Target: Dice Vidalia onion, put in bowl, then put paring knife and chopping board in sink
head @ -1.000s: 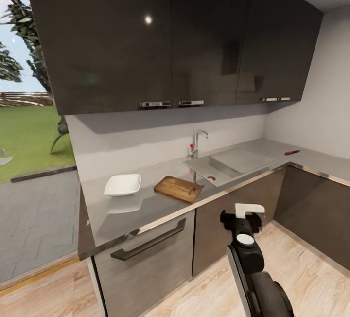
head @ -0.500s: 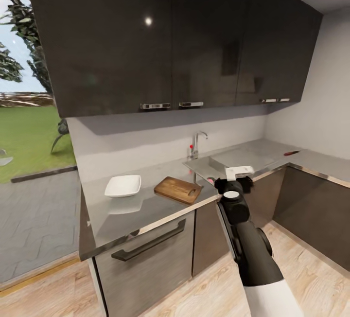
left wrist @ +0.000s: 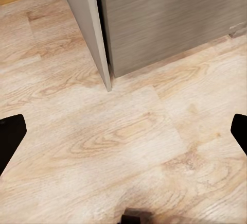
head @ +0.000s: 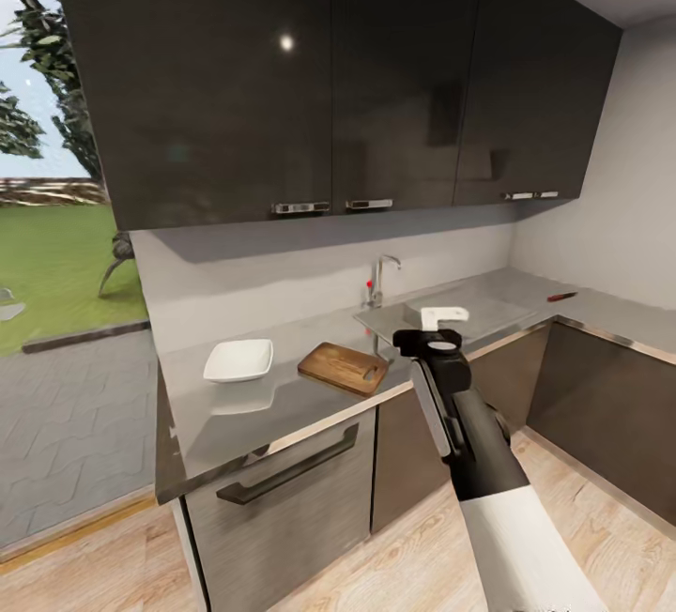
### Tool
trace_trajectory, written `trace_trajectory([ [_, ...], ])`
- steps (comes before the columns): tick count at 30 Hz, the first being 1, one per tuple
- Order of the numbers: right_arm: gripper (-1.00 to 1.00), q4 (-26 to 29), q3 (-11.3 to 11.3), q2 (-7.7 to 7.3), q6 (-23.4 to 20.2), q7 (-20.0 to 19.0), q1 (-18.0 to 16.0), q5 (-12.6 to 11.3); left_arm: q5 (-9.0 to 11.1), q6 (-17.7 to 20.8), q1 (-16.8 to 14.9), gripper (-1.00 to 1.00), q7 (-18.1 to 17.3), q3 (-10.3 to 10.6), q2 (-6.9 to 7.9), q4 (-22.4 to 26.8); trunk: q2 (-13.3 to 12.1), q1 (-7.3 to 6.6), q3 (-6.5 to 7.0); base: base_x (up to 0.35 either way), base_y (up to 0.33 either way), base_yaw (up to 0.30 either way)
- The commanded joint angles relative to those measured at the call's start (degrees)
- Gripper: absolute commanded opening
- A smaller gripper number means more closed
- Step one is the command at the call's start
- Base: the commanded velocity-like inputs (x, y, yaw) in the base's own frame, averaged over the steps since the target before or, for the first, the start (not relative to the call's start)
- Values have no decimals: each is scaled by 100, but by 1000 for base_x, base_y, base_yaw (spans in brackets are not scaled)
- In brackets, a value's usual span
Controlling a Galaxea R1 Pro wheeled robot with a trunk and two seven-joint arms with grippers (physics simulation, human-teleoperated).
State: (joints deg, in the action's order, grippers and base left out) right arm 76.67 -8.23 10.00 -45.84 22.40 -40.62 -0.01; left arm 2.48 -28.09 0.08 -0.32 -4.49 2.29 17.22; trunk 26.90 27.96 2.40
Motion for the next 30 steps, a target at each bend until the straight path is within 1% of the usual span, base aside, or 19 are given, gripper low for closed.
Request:
trace_trajectory([
  [1, 100, -33, -3, 0, -2, 27, -4, -15, 23, -12, 1, 100, -3, 1, 0, 2, 3, 2, -1, 0, 0, 0],
  [6, 100, -409, 12, 0, 231, 28, -7, -58, 17, -22, 1, 100, -3, 8, 0, 12, 3, 2, -1, 0, 0, 0],
  [7, 100, -770, 20, 0, 489, 26, -7, -70, 10, -28, 1, 100, -3, 9, 5, 17, 3, 2, -1, 0, 0, 0],
  [9, 100, -917, 22, 0, 654, 27, -7, -77, 9, -29, 1, 100, -3, 6, 7, 17, 3, 2, -1, 0, 0, 0],
  [14, 100, -1140, 18, 0, 892, 23, -7, -85, 7, -30, 1, 100, 4, -3, 15, 18, 3, 2, -1, 0, 0, 0],
  [19, 100, -1301, 5, 0, 928, 26, -7, -72, 14, -30, 1, 100, 5, -15, 32, 18, 3, 2, -1, 0, 0, 0],
  [26, 100, -1312, 1, 0, 928, 29, -7, -69, 12, -30, 1, 100, 12, -16, 29, 26, 3, 2, -1, 2, 0, 0],
  [30, 100, -1312, -8, 0, 922, 36, -7, -66, 12, -30, 1, 100, 21, -16, 27, 27, 3, 2, -1, 101, 0, 0],
])
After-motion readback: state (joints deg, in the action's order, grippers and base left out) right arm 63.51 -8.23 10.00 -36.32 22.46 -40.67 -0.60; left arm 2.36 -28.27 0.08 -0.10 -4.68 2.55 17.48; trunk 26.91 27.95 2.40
